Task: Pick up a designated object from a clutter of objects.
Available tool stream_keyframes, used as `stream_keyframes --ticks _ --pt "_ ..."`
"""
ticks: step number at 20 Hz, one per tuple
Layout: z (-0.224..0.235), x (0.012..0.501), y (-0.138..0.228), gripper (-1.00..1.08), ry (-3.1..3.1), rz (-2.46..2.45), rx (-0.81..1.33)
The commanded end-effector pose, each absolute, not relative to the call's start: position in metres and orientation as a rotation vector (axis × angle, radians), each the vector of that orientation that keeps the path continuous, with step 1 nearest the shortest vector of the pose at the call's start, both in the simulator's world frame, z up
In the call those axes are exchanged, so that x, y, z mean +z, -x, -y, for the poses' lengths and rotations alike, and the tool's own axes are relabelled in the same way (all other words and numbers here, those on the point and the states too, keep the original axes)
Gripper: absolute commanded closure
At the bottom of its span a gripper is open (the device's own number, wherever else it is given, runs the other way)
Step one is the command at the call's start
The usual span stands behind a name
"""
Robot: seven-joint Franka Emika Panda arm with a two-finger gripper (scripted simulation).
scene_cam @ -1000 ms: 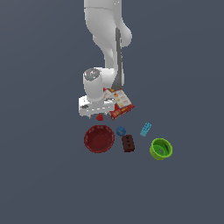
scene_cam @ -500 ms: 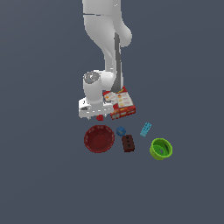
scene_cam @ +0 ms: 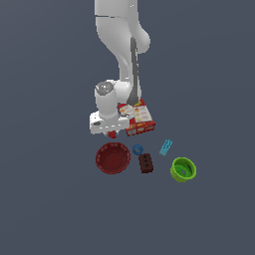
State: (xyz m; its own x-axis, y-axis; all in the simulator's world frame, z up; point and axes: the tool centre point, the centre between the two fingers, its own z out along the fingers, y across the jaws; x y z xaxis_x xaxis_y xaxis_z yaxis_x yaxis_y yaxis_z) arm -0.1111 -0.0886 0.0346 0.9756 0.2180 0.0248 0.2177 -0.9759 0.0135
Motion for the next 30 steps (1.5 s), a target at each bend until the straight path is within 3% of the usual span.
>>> stream_keyframes --ticks 1,15,30 --pt "0.078 0.023 0.119 1.08 -3.120 -0.367 0.000" --pt "0.064 0.064 0.095 1.08 -3.112 -0.358 0.043" --pt "-0.005 0.170 0.041 1.08 -3.111 -0.359 0.030"
